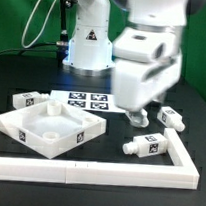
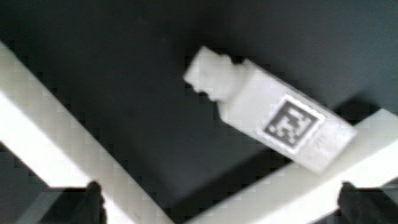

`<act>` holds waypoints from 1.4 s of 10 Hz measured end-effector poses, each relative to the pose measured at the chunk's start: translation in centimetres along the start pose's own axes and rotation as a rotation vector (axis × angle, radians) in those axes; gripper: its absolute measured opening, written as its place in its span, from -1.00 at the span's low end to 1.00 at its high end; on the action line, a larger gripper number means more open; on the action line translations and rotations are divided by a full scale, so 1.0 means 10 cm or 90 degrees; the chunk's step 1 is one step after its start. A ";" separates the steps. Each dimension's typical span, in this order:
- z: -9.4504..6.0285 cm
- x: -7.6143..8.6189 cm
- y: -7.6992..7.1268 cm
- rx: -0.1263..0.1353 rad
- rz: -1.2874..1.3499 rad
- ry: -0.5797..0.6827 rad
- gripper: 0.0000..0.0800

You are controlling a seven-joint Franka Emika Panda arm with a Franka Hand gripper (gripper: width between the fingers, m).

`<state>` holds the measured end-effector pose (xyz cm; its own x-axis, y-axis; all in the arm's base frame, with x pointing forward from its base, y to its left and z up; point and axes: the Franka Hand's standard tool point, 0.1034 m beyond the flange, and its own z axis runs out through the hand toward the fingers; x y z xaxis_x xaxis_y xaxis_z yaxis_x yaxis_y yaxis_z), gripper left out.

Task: Assemble one leg

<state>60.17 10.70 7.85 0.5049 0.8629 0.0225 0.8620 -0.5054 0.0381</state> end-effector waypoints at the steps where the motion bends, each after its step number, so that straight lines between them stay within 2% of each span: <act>1: 0.04 0.01 -0.02 0.006 0.009 0.027 0.62; 2: 0.01 -0.21 0.07 0.015 0.072 0.065 0.62; 3: 0.01 -0.27 0.08 0.014 0.076 0.053 0.62; 4: 0.02 -0.21 0.04 0.015 0.068 0.054 0.62; 5: 0.03 -0.23 0.05 0.014 0.065 0.055 0.62; 6: 0.06 -0.26 0.08 -0.026 -0.018 0.067 0.62; 7: 0.13 -0.24 0.04 -0.052 -0.095 0.067 0.62; 8: 0.20 -0.14 -0.04 -0.065 -0.129 0.066 0.62; 9: 0.27 -0.04 -0.14 -0.066 -0.154 0.066 0.62; 11: 0.25 -0.10 -0.08 -0.067 -0.143 0.065 0.62; 13: 0.26 -0.10 -0.09 -0.066 -0.144 0.064 0.62; 14: 0.28 -0.16 -0.15 -0.033 -0.141 0.032 0.62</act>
Offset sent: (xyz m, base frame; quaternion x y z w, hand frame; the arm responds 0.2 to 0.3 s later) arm 0.0000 0.0000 0.0000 0.0000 0.0000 0.0000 1.0000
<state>58.22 10.11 4.96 0.2994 0.9524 0.0573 0.9475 -0.3038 0.0996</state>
